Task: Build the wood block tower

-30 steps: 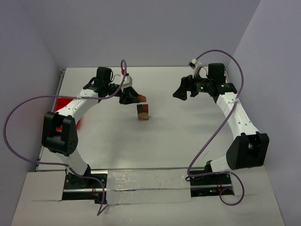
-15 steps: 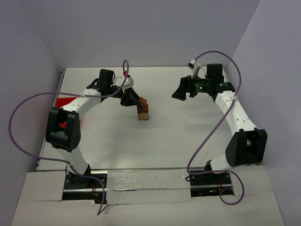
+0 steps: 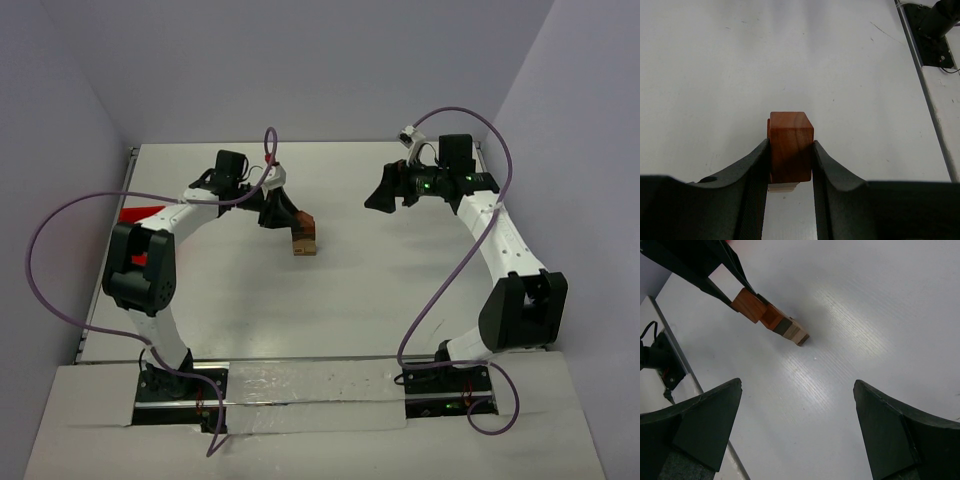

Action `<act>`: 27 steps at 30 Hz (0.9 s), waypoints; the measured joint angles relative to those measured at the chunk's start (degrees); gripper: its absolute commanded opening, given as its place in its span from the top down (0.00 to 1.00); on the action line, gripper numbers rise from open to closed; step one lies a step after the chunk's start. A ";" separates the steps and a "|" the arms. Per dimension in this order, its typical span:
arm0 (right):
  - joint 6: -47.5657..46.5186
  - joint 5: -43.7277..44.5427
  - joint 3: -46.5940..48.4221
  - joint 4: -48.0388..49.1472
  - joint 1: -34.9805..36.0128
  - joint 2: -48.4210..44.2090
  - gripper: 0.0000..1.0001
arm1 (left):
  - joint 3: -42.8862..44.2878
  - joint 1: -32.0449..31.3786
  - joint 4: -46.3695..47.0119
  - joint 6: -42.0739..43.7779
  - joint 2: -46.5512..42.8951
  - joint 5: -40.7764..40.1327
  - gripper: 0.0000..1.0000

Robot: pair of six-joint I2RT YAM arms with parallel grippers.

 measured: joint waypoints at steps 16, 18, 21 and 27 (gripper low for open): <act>-0.22 -0.14 0.92 -0.84 0.00 1.32 0.00 | 1.34 -0.82 -1.58 0.26 2.69 0.02 0.76; -0.24 -0.18 0.92 -0.95 0.00 1.34 0.00 | 1.34 -0.82 -1.60 0.24 2.69 0.00 0.76; -0.37 -0.27 0.92 -1.03 0.00 1.34 0.00 | 1.34 -0.82 -1.60 0.24 2.69 -0.05 0.75; -0.56 -0.32 0.92 -1.19 0.00 1.36 0.00 | 1.34 -0.82 -1.61 0.26 2.71 -0.39 0.75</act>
